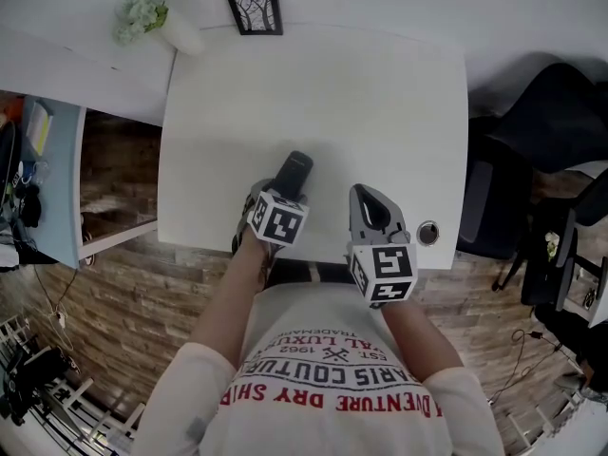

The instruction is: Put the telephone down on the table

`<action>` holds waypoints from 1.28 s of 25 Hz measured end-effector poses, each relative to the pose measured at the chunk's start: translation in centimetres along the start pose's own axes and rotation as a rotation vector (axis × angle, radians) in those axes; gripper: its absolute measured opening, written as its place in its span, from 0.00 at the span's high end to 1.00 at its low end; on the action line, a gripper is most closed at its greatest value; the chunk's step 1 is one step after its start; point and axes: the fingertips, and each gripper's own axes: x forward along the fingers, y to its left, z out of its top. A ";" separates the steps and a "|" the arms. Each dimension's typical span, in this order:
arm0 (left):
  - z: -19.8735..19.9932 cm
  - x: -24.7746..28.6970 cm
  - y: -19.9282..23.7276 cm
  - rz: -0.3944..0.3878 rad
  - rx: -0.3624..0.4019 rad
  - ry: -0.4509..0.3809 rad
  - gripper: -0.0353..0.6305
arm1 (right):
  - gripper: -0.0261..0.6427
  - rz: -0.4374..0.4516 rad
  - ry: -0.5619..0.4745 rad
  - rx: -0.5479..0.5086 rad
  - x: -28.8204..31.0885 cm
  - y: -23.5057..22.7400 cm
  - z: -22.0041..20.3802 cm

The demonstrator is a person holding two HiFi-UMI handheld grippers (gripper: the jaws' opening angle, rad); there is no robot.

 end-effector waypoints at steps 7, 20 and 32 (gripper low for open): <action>-0.5 -0.2 -1.4 -0.082 -0.024 -0.005 0.29 | 0.92 0.007 -0.001 0.002 -0.2 -0.1 0.0; 3.6 -4.3 0.3 0.112 0.079 -0.209 0.28 | 0.92 0.002 -0.016 0.015 -0.6 0.0 0.3; 5.2 -13.7 2.3 0.145 -0.163 -0.524 0.91 | 0.92 -0.005 -0.061 -0.001 -2.0 1.5 1.6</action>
